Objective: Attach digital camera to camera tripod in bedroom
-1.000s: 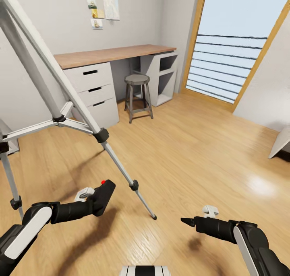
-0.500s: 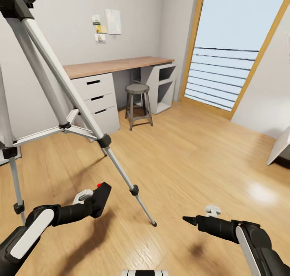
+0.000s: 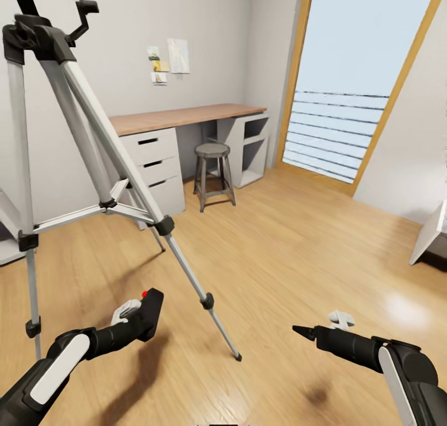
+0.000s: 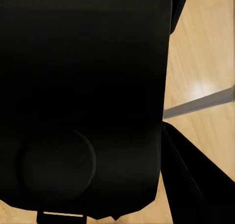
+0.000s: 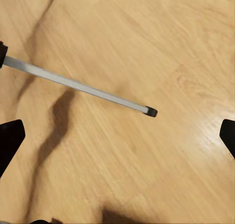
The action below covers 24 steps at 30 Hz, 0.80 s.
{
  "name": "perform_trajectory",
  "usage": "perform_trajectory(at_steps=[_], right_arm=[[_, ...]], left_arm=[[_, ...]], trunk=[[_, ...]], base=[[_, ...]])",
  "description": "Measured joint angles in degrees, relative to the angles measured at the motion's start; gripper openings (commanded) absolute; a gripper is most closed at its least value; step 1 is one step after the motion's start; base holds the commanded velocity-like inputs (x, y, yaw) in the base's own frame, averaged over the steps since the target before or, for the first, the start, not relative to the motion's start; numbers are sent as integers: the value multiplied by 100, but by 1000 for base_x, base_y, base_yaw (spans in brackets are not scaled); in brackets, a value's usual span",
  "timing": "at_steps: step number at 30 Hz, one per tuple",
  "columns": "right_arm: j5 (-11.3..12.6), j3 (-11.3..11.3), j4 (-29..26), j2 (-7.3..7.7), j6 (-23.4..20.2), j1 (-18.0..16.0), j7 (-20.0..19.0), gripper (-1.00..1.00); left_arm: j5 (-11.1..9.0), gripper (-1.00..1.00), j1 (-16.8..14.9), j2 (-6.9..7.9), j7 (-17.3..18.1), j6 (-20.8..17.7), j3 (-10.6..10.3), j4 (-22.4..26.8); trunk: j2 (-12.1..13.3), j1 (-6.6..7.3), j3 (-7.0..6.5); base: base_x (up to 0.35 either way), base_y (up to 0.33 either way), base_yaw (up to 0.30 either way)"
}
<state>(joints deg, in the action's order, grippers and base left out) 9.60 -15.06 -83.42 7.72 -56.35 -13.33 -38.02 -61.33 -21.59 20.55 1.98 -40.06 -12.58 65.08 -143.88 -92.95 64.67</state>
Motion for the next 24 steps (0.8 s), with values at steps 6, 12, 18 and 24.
perform_trajectory(at_steps=[6, 12, 18, 24], right_arm=[[-30, 7, -8, 0, 5, 0, -5, 100], [-43, 6, -13, -35, 6, 0, 4, 100], [-58, -18, 2, -85, 28, 0, 35, 100], [-32, -74, 29, -82, 28, 0, 54, 100]], left_arm=[[4, -100, 0, -4, 2, 17, -2, -5], [-23, -100, 0, -9, 11, 20, -3, -10], [-43, -100, 0, -11, 20, 26, -3, -24], [-26, -100, 0, -17, 14, 29, -3, -22]], trunk=[[8, 15, -133], [16, 31, -266], [24, 46, -399], [32, 62, -532]], base=[[0, 0, 0], [0, 0, 0], [0, 0, 0], [0, 0, 0]])
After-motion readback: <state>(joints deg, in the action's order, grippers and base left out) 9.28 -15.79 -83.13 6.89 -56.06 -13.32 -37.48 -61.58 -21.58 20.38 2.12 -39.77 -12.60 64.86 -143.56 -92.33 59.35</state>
